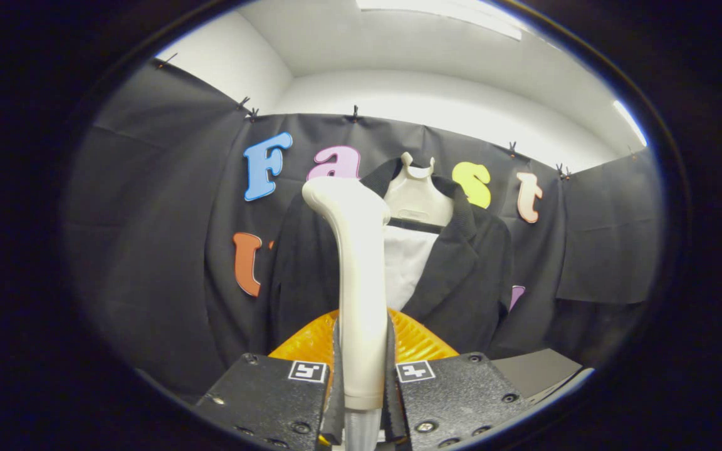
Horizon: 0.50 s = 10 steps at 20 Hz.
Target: Iron the clothes twice with a garment steamer, once on the left side and once on the right side.
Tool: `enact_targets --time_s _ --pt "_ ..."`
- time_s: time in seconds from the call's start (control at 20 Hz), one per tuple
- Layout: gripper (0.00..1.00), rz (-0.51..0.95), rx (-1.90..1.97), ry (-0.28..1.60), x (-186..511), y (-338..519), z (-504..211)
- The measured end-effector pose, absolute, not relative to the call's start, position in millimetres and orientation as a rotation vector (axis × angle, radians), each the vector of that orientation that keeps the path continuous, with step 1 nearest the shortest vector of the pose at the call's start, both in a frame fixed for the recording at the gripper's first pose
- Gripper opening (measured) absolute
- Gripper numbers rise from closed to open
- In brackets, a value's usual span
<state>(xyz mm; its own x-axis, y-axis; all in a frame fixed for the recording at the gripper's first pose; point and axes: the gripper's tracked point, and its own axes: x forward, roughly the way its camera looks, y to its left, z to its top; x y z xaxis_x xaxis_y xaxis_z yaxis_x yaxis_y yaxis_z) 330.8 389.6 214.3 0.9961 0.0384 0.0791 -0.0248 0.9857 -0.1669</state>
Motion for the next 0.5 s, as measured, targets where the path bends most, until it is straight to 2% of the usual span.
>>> enact_targets --time_s 0.5 --pt "0.27 0.027 -0.216 0.036 342.3 390.4 143.9"
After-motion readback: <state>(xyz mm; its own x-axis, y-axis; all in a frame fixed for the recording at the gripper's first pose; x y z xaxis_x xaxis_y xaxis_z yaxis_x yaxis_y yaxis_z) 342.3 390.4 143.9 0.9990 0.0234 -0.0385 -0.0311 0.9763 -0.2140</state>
